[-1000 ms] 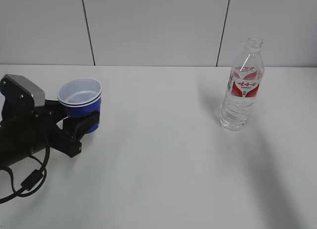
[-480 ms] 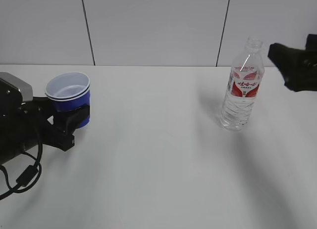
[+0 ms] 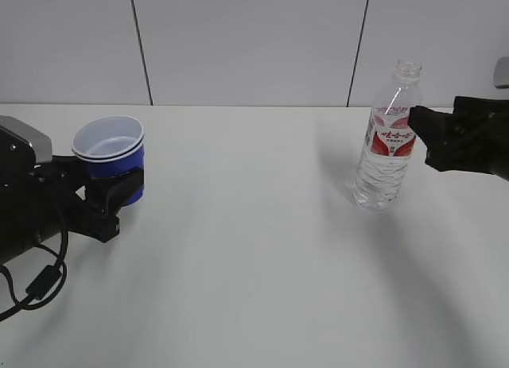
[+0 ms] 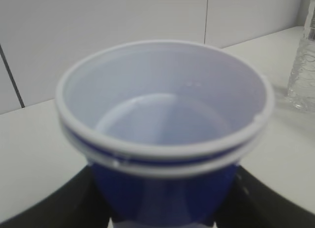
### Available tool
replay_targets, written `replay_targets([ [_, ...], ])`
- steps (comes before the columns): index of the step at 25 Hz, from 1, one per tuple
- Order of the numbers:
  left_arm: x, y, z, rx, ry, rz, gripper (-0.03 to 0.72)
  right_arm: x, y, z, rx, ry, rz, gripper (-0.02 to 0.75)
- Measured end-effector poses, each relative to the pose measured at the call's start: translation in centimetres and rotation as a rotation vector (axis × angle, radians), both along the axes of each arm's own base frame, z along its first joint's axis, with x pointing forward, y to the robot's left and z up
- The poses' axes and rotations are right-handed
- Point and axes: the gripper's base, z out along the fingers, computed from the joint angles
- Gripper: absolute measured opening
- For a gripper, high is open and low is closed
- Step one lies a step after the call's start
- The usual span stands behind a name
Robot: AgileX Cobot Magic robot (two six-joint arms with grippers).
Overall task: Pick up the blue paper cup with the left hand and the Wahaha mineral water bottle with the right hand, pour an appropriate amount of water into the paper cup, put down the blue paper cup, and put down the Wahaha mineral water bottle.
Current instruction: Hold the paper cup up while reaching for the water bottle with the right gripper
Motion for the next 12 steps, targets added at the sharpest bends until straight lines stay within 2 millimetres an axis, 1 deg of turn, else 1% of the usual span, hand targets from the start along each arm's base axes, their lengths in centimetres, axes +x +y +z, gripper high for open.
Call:
replay_targets([
  [3,0.0,0.01,0.0,0.0,0.0,0.001,0.428,0.01,0.14,0.31,0.005,-0.035,0.016,0.506],
  [7,0.01,0.02,0.0,-0.001,0.0,0.002,0.428,0.1,0.05,0.65,0.034,-0.065,0.0,0.628],
  [8,0.01,0.02,0.0,-0.001,0.0,0.002,0.428,0.14,-0.09,0.68,0.044,-0.065,-0.018,0.644],
  [12,0.01,0.02,0.0,-0.001,0.0,0.002,0.428,0.2,-0.28,0.71,0.044,-0.07,-0.04,0.659],
])
